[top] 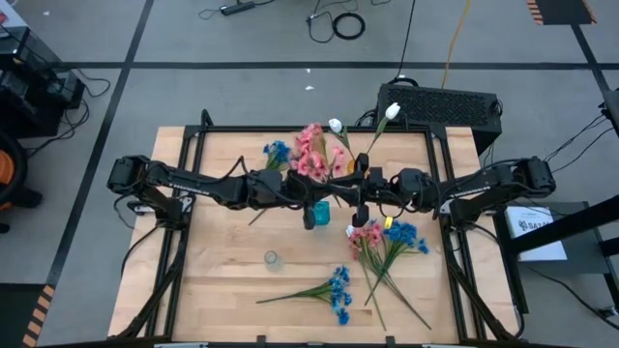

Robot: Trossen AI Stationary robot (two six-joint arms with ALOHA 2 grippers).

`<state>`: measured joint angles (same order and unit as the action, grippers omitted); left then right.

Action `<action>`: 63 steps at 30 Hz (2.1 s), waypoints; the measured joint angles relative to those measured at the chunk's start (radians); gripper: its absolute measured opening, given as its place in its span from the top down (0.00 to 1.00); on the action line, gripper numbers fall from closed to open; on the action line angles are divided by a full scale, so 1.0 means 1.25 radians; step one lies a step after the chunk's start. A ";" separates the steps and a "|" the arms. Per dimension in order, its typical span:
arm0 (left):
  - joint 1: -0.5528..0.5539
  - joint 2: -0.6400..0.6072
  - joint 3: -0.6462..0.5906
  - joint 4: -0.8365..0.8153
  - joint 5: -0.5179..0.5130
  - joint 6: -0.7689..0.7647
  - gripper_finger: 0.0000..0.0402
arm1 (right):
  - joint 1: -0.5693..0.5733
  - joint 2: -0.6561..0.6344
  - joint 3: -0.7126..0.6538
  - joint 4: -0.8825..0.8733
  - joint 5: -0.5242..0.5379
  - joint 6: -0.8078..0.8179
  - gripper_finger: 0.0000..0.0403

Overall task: Sort flowers into vase by color
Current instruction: Put the top right pink flowers into the transparent vase

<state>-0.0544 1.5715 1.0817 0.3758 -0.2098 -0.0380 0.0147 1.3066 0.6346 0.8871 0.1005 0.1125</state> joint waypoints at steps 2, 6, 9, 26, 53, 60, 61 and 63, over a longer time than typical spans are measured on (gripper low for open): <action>0.000 -0.007 0.000 -0.012 0.000 0.000 0.99 | 0.000 -0.006 0.000 -0.014 0.000 -0.001 0.76; -0.001 -0.033 0.000 -0.061 0.000 -0.001 0.99 | 0.000 -0.028 0.000 -0.032 0.000 -0.004 0.64; -0.006 -0.055 0.000 -0.102 0.000 -0.004 0.99 | 0.000 -0.048 0.000 -0.060 0.000 -0.004 0.55; -0.137 -0.193 0.000 -0.240 -0.003 -0.046 0.99 | 0.000 -0.211 0.000 -0.271 0.003 -0.043 0.38; -0.532 -0.372 -0.262 -0.242 -0.568 -0.301 0.98 | 0.000 -0.317 0.000 -0.386 -0.001 -0.031 0.38; -0.582 -0.390 -0.303 -0.226 -0.610 -0.328 0.98 | 0.014 -0.317 0.000 -0.433 -0.001 -0.016 0.38; -0.588 -0.390 -0.303 -0.223 -0.616 -0.327 0.98 | 0.020 -0.317 0.000 -0.441 -0.001 -0.016 0.38; -0.600 -0.392 -0.303 -0.224 -0.623 -0.322 0.98 | 0.031 -0.317 0.000 -0.448 -0.001 -0.015 0.38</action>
<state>-0.8046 1.0818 0.7029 0.0961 -0.9887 -0.4404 0.0540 0.9104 0.6346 0.3275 0.0994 0.0933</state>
